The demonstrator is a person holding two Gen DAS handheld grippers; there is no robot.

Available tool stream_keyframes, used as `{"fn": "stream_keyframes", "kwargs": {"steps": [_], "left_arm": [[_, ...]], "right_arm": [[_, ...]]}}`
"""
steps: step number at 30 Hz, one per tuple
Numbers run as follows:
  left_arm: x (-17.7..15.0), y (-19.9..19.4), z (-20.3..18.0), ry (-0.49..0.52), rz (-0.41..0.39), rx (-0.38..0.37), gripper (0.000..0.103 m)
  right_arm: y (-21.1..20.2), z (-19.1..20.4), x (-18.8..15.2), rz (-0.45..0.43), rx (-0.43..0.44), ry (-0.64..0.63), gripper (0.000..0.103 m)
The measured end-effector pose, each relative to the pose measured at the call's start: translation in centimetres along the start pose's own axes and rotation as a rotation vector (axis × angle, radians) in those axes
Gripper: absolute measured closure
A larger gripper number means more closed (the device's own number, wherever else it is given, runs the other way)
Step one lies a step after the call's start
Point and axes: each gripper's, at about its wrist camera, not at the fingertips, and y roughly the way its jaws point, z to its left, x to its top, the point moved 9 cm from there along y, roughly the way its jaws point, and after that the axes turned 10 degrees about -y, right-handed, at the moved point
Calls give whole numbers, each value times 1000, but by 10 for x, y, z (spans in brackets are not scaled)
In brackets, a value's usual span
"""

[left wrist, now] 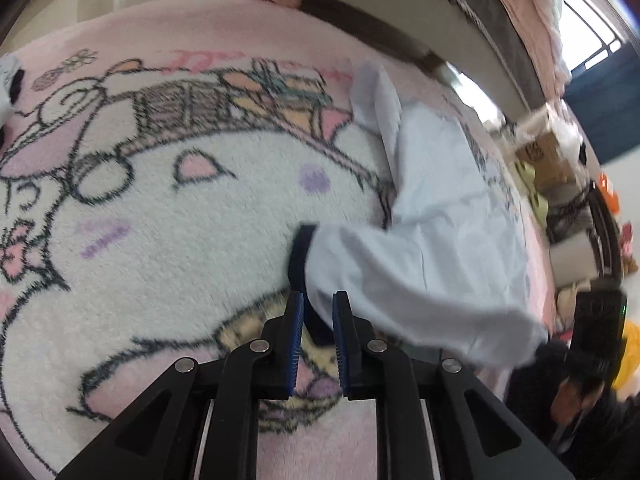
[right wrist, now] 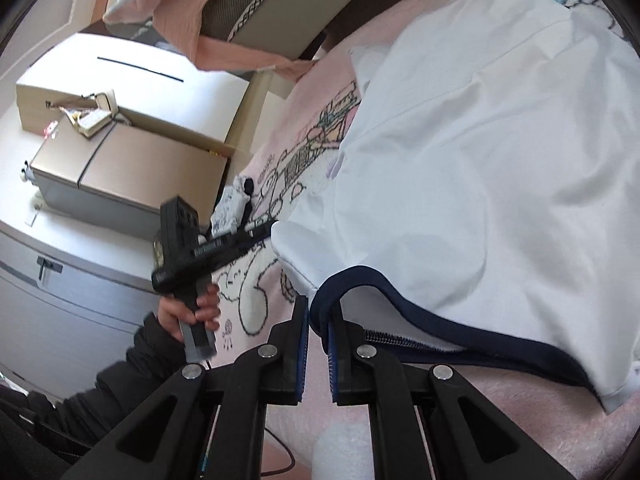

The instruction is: Fold clothes

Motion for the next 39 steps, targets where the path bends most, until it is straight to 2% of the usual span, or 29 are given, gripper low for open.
{"fn": "stream_keyframes", "kwargs": {"steps": [1,2,3,4,5,6,11,14,16,17,20,22,23,26,29,31,32,33,34,36,38,39], "left_arm": [[-6,3,-2,10,18,6,87],[-13,5,-5,7,33,2,79],[-19,7,-7,1,46,-4,59],[-24,9,-9,-22,50,-25,43],[-30,9,-11,-59,55,-56,16],[-36,9,-12,-111,56,-96,12],[-51,14,-11,-458,49,-383,12],[-46,25,-1,-689,32,-514,12],[-38,23,4,-767,-25,-553,12],[-35,22,3,-783,-36,-583,12],[-31,22,3,-844,-58,-609,12],[-29,23,0,-868,-58,-616,12],[-29,26,-1,-873,-51,-592,12],[-28,36,0,-914,-44,-533,13],[-25,38,2,-987,-54,-521,17],[-27,41,6,-1032,-65,-496,34],[-31,43,9,-1047,-67,-475,49],[-33,43,12,-1065,-83,-456,69],[-36,41,16,-1072,-117,-433,81],[-38,38,25,-1085,-181,-406,90],[-35,39,25,-1084,-197,-436,96],[-32,39,24,-1062,-198,-420,98]], "right_arm": [[0,-2,2,-5,-2,11,97],[1,-4,4,-9,-6,15,97],[2,-4,6,-11,-9,19,97],[4,-4,7,-12,-10,23,97],[5,-4,8,-15,-9,25,97],[5,-3,9,-20,-10,21,97],[-6,-2,11,-36,3,8,97],[-7,-4,9,-33,3,16,97],[-5,-4,7,-26,4,18,97],[-5,-3,7,-25,3,15,97],[-4,-1,8,-26,4,9,97],[-3,-1,7,-24,6,11,97],[-3,-1,7,-22,7,14,97],[-1,-2,6,-15,7,21,97],[0,-2,4,-8,8,23,97],[1,-2,2,-2,10,23,97],[1,-2,2,0,11,25,97],[1,-2,1,2,13,29,97],[2,-1,0,5,16,31,97],[1,-1,0,3,21,33,97],[0,-1,1,-1,21,30,97],[0,-1,1,-2,20,31,97]]}}
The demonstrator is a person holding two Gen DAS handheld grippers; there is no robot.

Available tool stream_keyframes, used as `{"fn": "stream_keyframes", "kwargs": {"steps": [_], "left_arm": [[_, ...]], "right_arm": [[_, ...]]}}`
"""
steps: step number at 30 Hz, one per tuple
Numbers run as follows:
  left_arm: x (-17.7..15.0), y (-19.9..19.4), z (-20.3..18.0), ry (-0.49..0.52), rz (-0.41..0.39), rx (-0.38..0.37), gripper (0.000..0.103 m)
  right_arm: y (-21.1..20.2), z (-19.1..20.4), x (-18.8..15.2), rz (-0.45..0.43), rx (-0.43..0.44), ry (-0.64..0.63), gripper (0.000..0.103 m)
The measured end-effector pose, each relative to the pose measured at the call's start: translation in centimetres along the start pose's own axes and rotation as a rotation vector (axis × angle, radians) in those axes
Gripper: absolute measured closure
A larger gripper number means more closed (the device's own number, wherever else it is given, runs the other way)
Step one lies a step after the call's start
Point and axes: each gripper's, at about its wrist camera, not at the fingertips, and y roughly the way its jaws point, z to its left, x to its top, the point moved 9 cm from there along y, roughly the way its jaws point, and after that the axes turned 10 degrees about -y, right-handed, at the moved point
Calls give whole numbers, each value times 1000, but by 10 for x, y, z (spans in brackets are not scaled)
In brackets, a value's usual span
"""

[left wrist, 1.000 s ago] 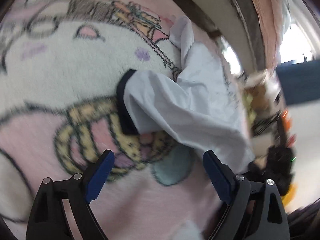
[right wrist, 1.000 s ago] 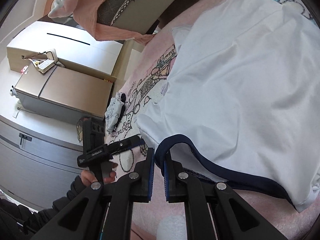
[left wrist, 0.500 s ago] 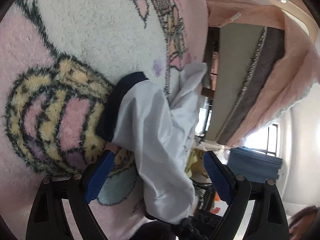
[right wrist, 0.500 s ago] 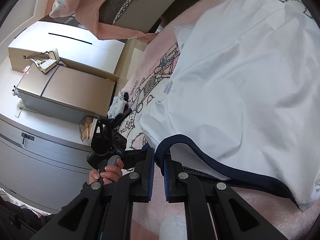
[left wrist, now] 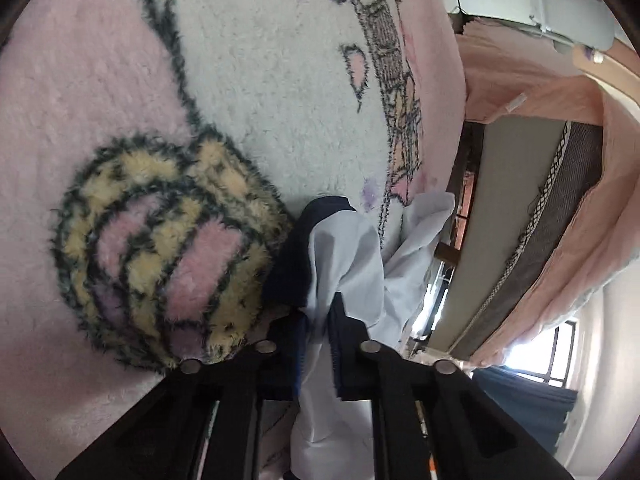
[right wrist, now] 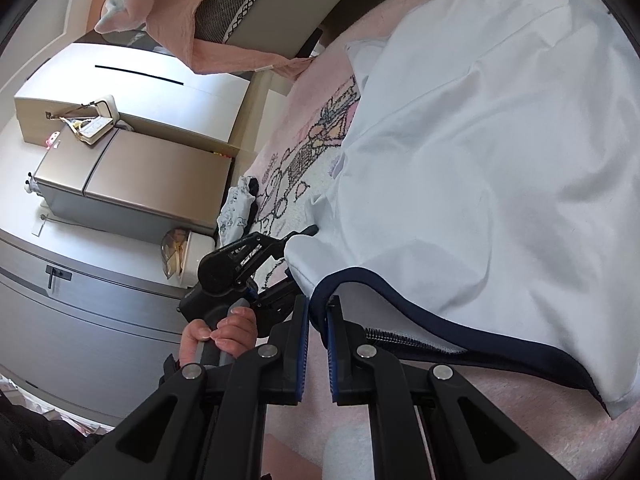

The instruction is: Fold clothes

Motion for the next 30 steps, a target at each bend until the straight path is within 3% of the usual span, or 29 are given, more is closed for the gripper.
{"fn": "stream_keyframes", "kwargs": {"steps": [5,9,13,18,21,27,30], "left_arm": [[-2,4,-24,177,2,93,100],[2,-12,-47,248,-9,91,100],[-3,-22,-53,348,-4,187,100],[-7,-33,-45,449,-40,295,100],[-9,-30,-46,537,-51,354,99],[-8,-28,-48,711,-46,441,99],[-6,-26,-45,730,-24,463,97]], "right_arm": [[2,-1,-2,10,-10,-8,97],[8,-4,-7,45,-22,-6,97],[22,-7,-23,126,-25,12,97],[45,-13,-51,290,-151,-70,97],[53,-16,-63,350,-177,-79,97],[63,-6,-83,446,-128,-122,97],[72,5,-99,498,-123,-201,97]]}}
